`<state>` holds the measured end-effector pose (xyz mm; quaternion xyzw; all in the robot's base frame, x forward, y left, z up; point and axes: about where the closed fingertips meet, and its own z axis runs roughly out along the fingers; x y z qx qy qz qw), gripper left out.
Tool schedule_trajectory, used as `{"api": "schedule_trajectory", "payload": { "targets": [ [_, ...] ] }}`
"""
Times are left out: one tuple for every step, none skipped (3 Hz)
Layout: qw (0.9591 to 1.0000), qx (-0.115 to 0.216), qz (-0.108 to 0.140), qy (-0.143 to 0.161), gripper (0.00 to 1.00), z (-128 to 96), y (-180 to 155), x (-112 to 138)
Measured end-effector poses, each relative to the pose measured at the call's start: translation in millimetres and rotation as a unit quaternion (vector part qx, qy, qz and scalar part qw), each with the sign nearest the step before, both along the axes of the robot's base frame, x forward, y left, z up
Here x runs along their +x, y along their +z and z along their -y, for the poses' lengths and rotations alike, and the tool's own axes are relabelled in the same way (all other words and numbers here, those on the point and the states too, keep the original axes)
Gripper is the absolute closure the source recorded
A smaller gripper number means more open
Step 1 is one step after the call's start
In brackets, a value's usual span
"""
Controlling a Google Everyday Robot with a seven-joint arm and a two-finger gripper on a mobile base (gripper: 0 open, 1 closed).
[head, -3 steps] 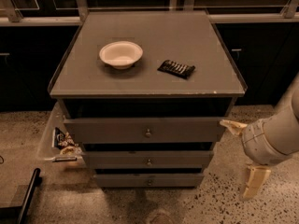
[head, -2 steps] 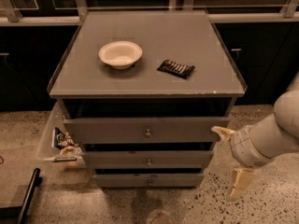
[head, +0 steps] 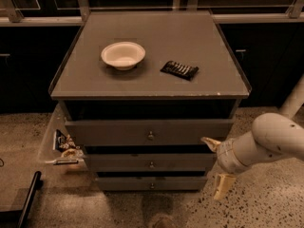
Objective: Open middle drawer
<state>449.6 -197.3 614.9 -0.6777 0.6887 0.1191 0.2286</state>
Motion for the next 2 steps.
{"api": "schedule_trajectory", "payload": {
  "targets": [
    [0.9994,0.027,0.019,-0.008,0.00,-7.7,-56.8,4.6],
    [0.9994,0.027,0.019,-0.008,0.00,-7.7,-56.9,4.6]
  ]
}}
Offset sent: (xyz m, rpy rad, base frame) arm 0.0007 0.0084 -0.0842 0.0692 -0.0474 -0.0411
